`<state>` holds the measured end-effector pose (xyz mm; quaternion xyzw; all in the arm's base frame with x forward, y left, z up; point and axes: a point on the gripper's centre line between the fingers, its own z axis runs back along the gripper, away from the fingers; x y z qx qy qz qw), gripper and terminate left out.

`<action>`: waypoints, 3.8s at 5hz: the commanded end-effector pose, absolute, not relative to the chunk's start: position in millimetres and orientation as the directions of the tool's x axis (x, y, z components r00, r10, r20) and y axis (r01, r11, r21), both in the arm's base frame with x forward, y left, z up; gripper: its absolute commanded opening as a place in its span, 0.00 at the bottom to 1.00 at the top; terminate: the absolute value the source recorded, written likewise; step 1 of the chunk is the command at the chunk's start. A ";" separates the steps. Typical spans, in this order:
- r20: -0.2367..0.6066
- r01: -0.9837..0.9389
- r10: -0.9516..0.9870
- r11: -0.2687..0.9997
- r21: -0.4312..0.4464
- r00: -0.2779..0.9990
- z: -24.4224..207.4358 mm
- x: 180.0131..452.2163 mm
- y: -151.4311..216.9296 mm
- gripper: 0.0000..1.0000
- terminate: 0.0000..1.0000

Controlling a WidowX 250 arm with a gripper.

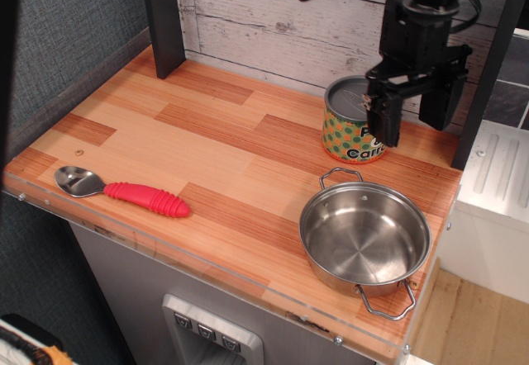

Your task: Move the can behind the red spoon

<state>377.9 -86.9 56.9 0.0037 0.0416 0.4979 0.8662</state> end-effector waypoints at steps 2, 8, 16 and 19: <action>-0.072 -0.970 0.968 0.243 0.003 0.242 68.3 390.9 -36.0 1.00 0.00; 0.011 -0.993 0.993 0.117 0.019 0.117 64.4 353.1 90.1 1.00 0.00; 0.106 -0.967 0.961 0.256 0.015 0.256 89.5 356.8 82.8 1.00 0.00; 0.168 -0.554 0.535 0.826 0.099 0.828 115.2 346.1 38.2 1.00 0.00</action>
